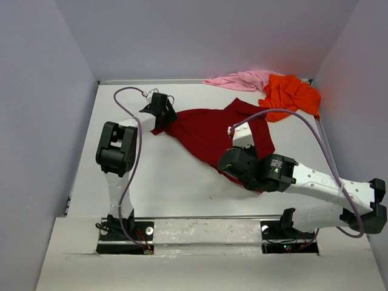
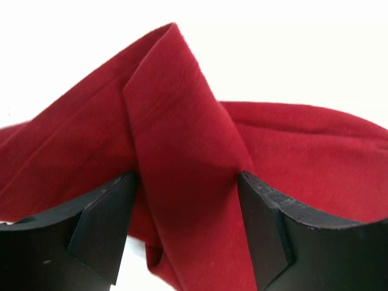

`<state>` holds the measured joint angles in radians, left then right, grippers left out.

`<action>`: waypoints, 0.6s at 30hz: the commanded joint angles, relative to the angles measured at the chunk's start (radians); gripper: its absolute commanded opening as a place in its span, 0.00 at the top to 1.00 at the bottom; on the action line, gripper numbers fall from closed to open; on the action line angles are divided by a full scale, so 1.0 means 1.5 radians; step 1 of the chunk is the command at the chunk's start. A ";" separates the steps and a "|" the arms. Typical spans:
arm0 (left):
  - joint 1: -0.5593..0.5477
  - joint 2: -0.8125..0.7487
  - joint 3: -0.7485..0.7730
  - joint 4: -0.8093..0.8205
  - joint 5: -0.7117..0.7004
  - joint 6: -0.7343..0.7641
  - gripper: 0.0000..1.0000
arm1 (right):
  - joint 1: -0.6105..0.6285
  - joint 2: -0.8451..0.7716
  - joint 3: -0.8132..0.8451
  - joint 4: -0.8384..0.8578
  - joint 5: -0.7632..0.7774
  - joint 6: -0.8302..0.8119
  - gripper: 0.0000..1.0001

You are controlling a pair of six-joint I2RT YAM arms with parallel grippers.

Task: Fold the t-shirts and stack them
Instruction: Flatten out the crumpled T-shirt at the center of the board.

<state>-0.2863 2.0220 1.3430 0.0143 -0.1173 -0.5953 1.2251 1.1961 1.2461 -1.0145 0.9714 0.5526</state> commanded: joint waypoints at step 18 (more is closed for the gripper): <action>-0.022 0.128 0.259 -0.078 -0.019 0.034 0.22 | 0.001 -0.023 -0.039 0.012 0.009 0.015 1.00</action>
<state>-0.3004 2.1822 1.6314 -0.0765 -0.1387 -0.5594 1.2251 1.1870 1.1931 -1.0161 0.9676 0.5575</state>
